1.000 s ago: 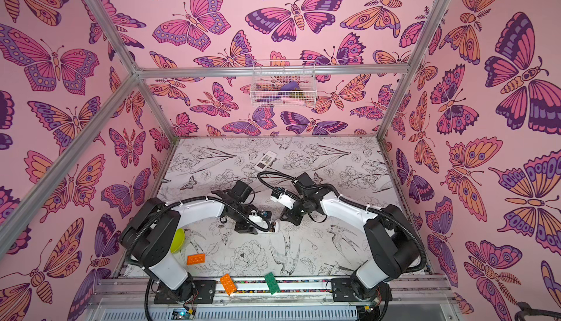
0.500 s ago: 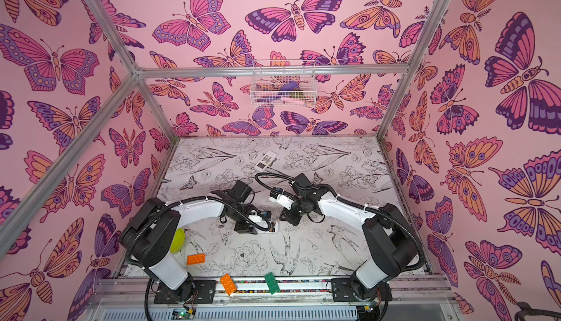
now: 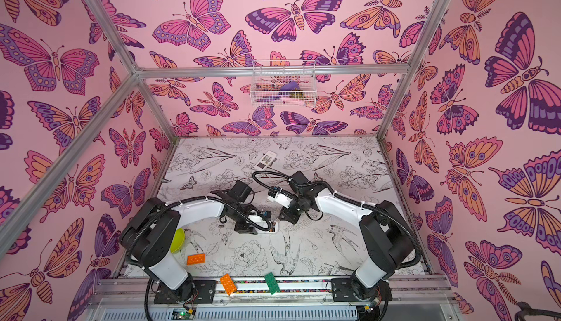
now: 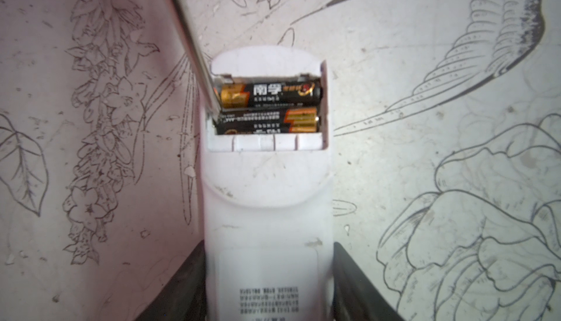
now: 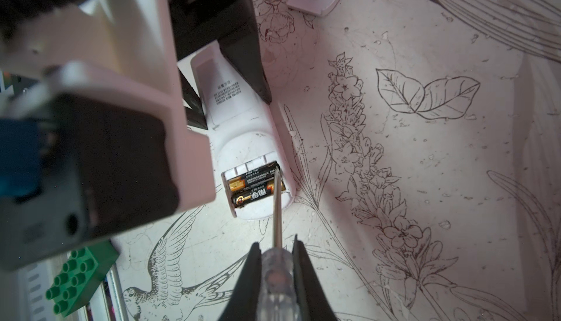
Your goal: Unload the batteries from the remote control
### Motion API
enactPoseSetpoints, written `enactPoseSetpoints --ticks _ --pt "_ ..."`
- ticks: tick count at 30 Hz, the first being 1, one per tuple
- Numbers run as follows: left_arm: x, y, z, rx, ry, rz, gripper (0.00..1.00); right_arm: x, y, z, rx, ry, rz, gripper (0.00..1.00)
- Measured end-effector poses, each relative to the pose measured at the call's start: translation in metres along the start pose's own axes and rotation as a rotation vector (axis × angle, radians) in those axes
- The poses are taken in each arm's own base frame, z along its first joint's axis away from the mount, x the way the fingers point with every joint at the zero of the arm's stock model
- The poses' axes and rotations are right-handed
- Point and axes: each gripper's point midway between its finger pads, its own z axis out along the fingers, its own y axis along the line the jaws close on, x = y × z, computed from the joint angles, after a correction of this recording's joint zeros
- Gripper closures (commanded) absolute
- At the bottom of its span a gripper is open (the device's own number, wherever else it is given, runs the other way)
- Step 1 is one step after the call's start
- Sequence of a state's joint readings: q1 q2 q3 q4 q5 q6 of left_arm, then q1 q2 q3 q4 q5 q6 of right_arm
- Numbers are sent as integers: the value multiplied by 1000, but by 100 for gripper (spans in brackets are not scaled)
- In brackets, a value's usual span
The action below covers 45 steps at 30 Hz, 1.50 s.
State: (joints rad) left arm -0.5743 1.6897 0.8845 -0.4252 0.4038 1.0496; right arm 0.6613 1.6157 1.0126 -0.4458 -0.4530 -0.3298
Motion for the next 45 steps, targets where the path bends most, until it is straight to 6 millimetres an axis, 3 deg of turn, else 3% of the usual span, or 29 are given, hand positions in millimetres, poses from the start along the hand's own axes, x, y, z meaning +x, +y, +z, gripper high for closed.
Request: enactPoseSetpoints --ticks 9,19,23,32,45 --pt "0 0 0 -2 -3 2 57 1 5 -5 -17 -9 79 100" --pt "0 0 0 -3 -2 2 58 -6 16 -38 6 -67 429 100" --pt "0 0 0 -4 -2 2 60 2 18 -36 2 -27 630 100" --pt "0 1 0 -7 2 4 61 -1 16 -31 -13 -12 1007 100" --pt "-1 0 0 -8 6 12 60 3 9 -14 1 47 1164 100"
